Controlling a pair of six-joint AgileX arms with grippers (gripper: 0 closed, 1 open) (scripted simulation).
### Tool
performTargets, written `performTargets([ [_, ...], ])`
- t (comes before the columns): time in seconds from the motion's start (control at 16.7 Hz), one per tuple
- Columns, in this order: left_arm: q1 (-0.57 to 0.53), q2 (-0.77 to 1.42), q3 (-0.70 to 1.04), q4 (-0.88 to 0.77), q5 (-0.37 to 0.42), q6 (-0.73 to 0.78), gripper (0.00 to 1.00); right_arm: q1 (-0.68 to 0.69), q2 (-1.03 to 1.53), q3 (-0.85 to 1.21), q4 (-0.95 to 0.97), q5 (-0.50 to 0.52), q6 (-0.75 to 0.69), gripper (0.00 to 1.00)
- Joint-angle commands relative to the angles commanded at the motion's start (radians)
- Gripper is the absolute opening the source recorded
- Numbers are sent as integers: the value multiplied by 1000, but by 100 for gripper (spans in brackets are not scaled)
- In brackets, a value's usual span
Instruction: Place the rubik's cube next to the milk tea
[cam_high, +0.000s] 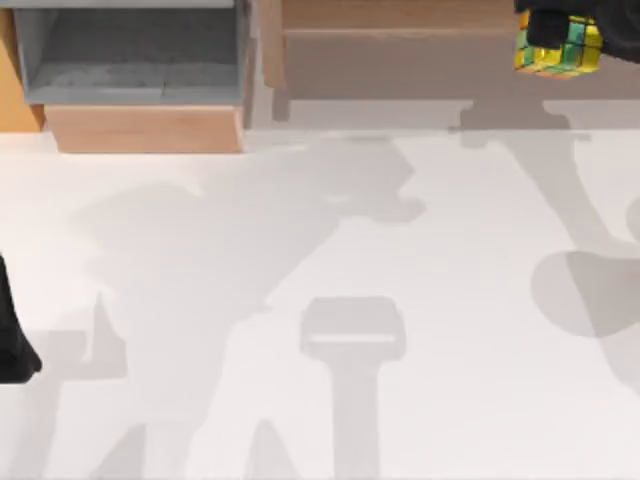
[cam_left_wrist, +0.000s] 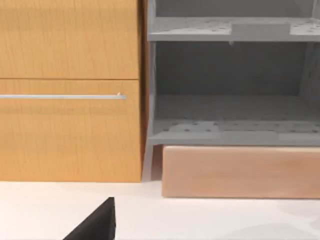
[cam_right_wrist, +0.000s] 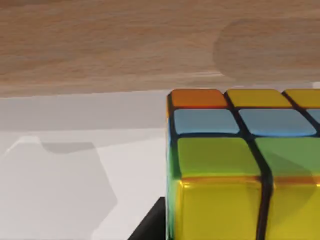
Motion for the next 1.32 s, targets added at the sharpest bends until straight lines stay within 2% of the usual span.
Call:
performTargets([
  [0.3, 0, 0, 0, 0, 0, 0, 100, 64, 74, -2, -347, 13, 14, 0],
  [0.54, 0, 0, 0, 0, 0, 0, 100, 84, 126, -33, -503, 41, 16, 0],
  [1.32, 0, 0, 0, 0, 0, 0, 100, 107, 133, -43, -530, 61, 19, 0],
])
